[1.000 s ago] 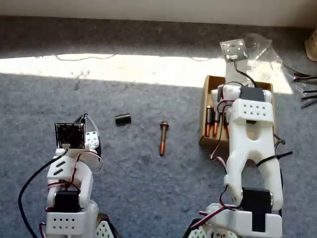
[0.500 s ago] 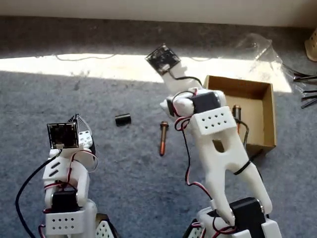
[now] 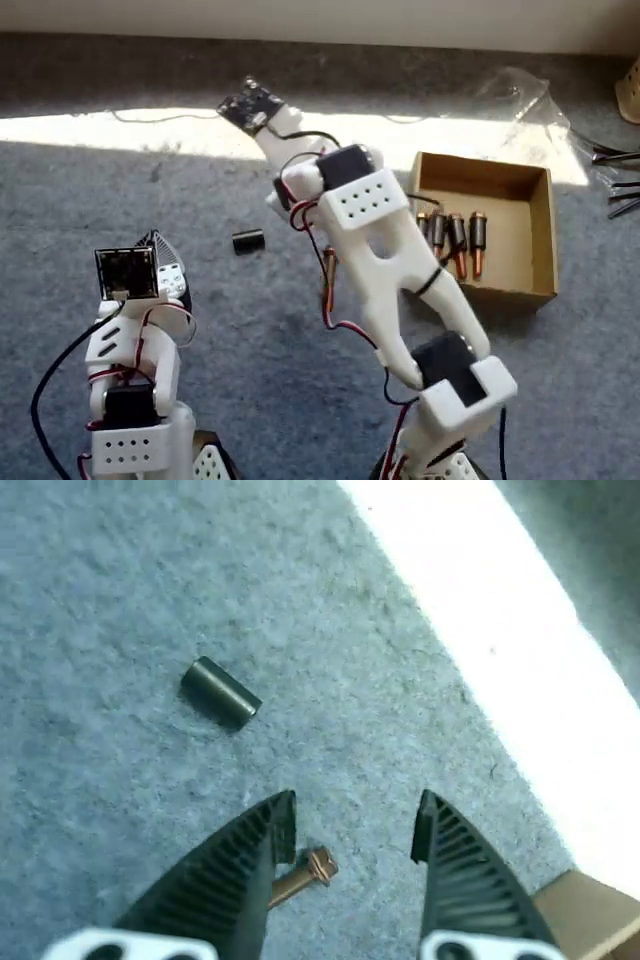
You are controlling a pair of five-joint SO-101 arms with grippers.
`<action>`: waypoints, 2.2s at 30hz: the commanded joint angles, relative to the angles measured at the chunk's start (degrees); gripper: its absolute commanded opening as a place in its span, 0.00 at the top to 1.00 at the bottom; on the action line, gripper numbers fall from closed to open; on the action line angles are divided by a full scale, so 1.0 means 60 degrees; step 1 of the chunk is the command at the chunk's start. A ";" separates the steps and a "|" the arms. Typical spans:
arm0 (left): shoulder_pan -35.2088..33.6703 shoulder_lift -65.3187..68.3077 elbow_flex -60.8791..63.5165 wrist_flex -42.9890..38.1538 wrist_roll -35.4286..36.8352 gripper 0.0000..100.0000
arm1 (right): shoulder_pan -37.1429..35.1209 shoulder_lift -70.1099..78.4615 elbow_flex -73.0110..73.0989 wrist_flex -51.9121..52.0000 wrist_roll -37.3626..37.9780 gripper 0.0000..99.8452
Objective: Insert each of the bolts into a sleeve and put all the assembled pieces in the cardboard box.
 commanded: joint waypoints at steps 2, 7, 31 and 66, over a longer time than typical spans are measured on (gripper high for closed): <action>-0.0842 -0.0110 -0.0037 0.0000 0.0015 0.98 | -0.0725 0.1692 -0.3055 0.1150 0.1011 0.83; -0.1253 -0.0110 -0.0037 0.0029 0.0029 0.98 | -0.1018 0.4037 -0.5780 0.1795 0.1949 0.83; -0.1766 -0.0110 -0.0022 0.0000 0.0029 0.98 | -0.1282 1.0044 -1.2183 0.4007 0.5934 0.83; -0.1736 -0.0110 -0.0007 0.0000 0.0029 0.98 | -0.1341 1.1495 -1.3751 0.4960 0.5919 0.88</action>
